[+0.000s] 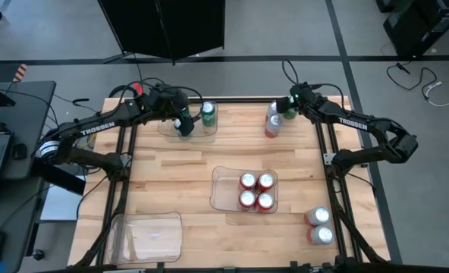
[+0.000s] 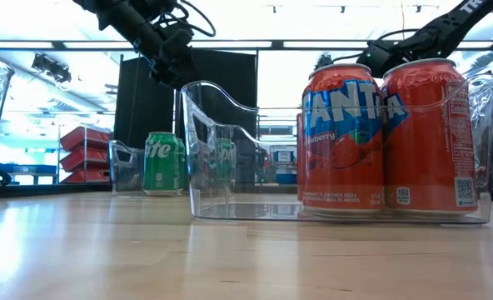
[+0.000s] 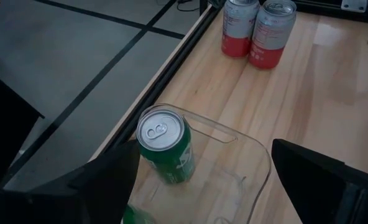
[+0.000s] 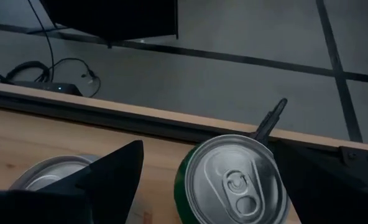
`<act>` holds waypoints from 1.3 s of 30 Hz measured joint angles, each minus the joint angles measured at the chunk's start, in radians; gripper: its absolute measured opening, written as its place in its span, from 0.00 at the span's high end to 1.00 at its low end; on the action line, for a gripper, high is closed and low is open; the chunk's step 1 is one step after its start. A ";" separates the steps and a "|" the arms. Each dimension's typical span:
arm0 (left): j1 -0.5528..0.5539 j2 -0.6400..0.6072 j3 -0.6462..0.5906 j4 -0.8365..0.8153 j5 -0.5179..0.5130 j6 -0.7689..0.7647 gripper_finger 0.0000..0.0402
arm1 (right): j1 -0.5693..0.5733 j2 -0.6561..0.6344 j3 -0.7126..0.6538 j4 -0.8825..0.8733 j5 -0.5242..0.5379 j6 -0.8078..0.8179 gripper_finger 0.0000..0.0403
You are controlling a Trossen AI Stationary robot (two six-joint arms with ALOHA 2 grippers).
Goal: Sort soda cans
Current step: Put the sprite soda can into the top left transparent bin
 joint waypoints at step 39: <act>0.031 0.000 -0.060 0.095 0.031 -0.031 0.30 | -0.021 -0.048 0.022 -0.144 -0.015 -0.022 0.41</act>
